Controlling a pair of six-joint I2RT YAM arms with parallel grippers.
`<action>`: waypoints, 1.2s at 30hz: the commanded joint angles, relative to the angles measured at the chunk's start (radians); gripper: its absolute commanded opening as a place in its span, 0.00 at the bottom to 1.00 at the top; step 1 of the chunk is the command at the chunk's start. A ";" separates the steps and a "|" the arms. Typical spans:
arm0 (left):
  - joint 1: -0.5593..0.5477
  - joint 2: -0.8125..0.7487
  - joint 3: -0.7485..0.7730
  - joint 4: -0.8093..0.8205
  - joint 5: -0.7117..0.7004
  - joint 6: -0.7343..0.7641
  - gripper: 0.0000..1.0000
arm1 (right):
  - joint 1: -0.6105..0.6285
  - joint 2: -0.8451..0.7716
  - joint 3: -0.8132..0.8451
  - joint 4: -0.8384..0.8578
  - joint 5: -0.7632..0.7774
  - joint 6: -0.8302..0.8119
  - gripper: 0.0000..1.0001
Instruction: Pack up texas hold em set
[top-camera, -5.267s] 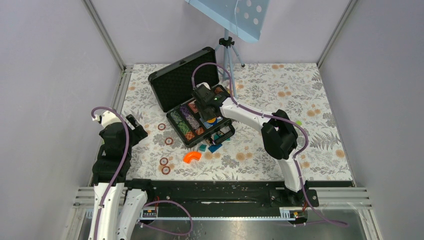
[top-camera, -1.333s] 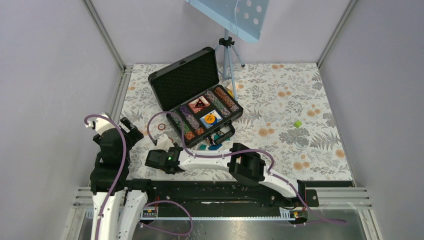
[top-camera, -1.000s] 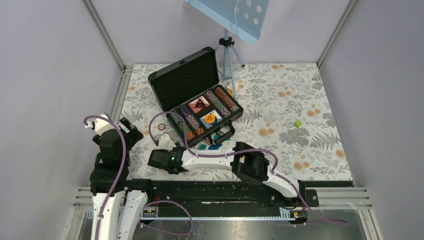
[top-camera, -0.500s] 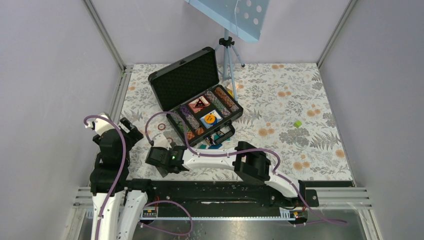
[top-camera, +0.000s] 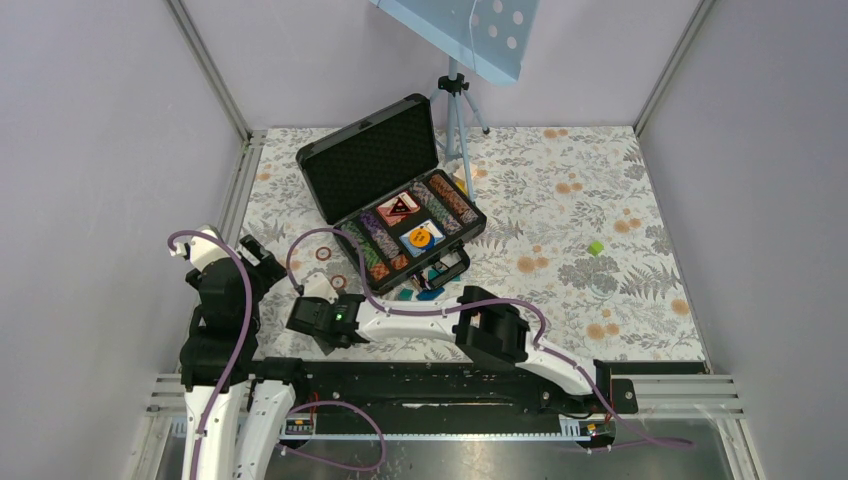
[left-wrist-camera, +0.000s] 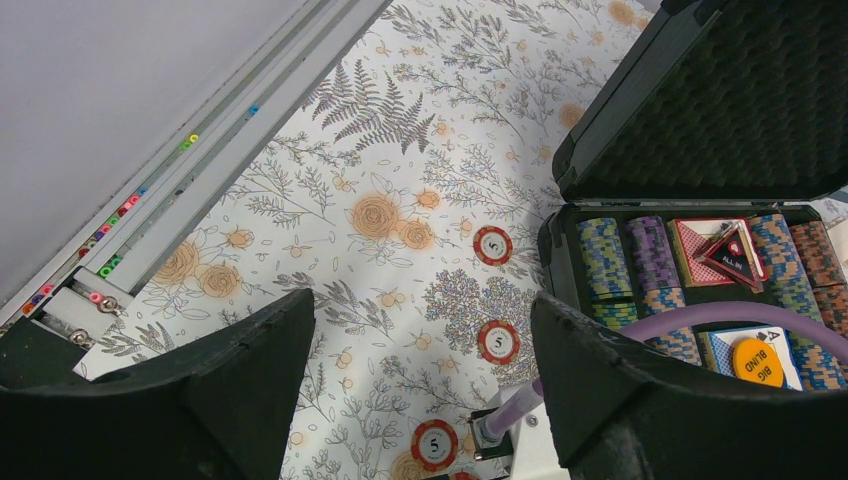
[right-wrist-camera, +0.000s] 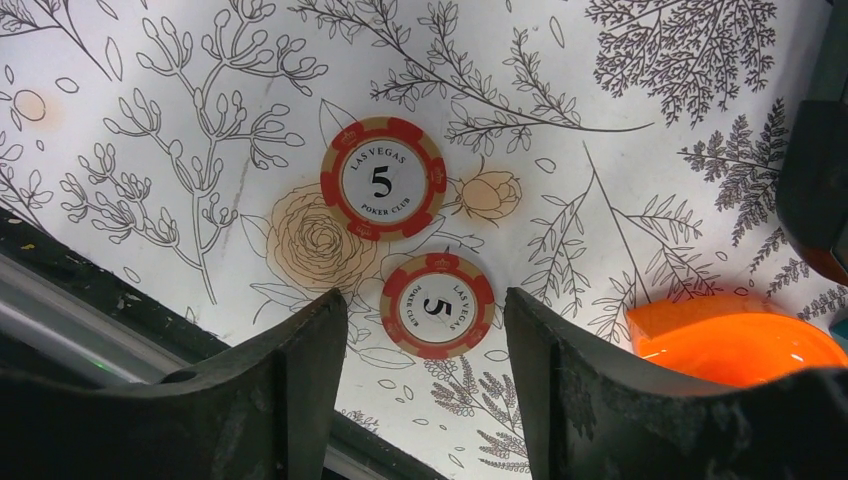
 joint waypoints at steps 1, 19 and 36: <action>-0.002 -0.010 0.005 0.035 -0.017 0.000 0.79 | -0.005 0.011 -0.013 -0.053 0.015 0.020 0.65; -0.002 -0.009 0.005 0.035 -0.015 0.001 0.79 | -0.014 -0.047 -0.145 -0.012 0.006 0.055 0.56; -0.003 -0.008 0.003 0.036 -0.016 0.001 0.79 | -0.020 -0.095 -0.199 0.079 0.031 0.032 0.50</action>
